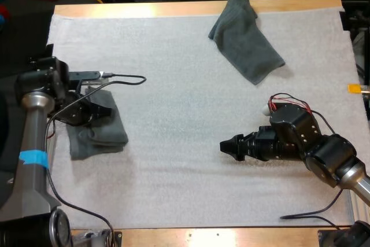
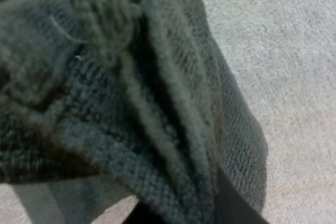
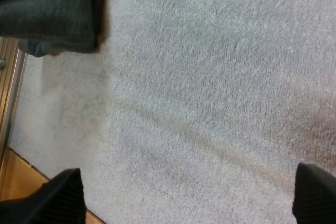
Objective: Pick towel from pile, fold and stack
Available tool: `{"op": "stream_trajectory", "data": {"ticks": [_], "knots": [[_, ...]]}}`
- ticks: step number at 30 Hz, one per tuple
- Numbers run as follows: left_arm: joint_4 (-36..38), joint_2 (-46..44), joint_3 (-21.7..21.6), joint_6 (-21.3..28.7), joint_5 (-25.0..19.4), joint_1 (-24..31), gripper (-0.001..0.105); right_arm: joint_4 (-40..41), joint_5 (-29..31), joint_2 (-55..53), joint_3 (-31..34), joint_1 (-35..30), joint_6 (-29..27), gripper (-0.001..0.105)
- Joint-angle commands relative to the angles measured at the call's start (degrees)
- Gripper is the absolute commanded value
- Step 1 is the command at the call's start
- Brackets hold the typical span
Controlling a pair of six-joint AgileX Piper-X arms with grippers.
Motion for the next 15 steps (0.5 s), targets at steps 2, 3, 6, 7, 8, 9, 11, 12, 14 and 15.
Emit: {"op": "stream_trajectory", "data": {"ticks": [2,3,6,7,8,9,11,12,14,15], "knots": [[0.82,-0.25,-0.17,-0.2,-0.62,0.25,0.0,0.13,-0.93,-0.25,-0.35,0.12,-0.14,0.078],[0.97,-0.24,-0.05,-0.2,-0.61,0.24,0.0,0.13,-0.93,-0.25,-0.35,0.12,-0.14,0.078],[1.0,0.07,0.01,-0.02,-1.39,0.24,0.0,0.13,-0.93,-0.25,-0.35,0.12,-0.14,0.078],[1.0,0.18,0.01,-0.03,-2.7,0.24,0.0,0.13,-0.93,-0.25,-0.35,0.12,-0.14,0.078],[1.0,0.24,0.09,-0.03,-3.47,0.24,0.0,0.13,-0.93,-0.25,-0.35,0.12,-0.14,0.078],[1.0,0.23,0.19,-0.03,-4.45,0.24,0.0,0.13,-0.93,-0.25,-0.35,0.12,-0.14,0.078],[0.71,0.22,0.49,-0.03,-5.71,0.24,0.0,0.13,-0.93,-0.25,-0.35,0.12,-0.14,0.078],[0.36,0.22,0.75,-0.03,-6.31,0.24,0.0,0.13,-0.93,-0.25,-0.35,0.12,-0.14,0.078],[0.13,0.45,1.3,-0.03,-7.44,0.24,0.0,0.13,-0.93,-0.25,-0.35,0.12,-0.14,0.078],[0.15,0.67,1.5,-0.03,-7.96,0.24,0.001,0.21,-0.93,-0.25,-0.35,0.12,-0.14,0.078]]}}
